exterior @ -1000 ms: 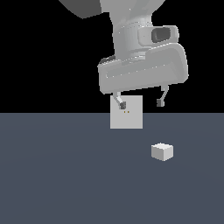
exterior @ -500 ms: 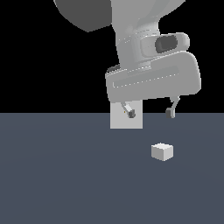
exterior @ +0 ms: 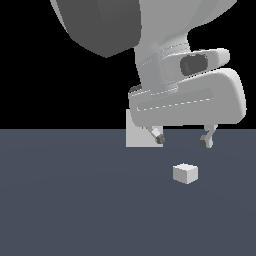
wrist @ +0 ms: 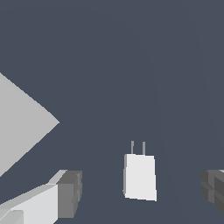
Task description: Plug the charger into the wall socket.
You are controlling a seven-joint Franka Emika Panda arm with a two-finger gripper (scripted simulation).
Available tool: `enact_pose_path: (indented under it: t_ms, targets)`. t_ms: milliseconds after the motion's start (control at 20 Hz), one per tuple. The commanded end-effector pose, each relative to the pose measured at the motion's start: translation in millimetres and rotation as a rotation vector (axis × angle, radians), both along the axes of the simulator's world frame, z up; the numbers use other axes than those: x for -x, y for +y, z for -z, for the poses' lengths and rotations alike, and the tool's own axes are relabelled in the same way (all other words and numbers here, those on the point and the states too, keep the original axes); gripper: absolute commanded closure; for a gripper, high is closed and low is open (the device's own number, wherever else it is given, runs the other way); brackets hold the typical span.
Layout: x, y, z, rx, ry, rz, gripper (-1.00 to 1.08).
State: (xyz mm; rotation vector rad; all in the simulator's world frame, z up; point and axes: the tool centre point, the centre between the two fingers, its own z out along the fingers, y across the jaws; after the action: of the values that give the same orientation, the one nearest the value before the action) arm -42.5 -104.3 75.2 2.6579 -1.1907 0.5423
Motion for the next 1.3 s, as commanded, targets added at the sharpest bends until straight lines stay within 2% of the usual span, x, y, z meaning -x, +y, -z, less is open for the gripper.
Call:
enact_pose_path:
  t_ms: [0,350,750,1250]
  targets:
    - [2,-3,4,0.008,-0.014,0.032,-0.92]
    - [6,-8,12,0.019,-0.033,0.082,-0.92]
    - [7,-8,17,0.019,-0.033,0.084,-0.92]
    - [8,-8,55,0.017,-0.032,0.088,-0.92]
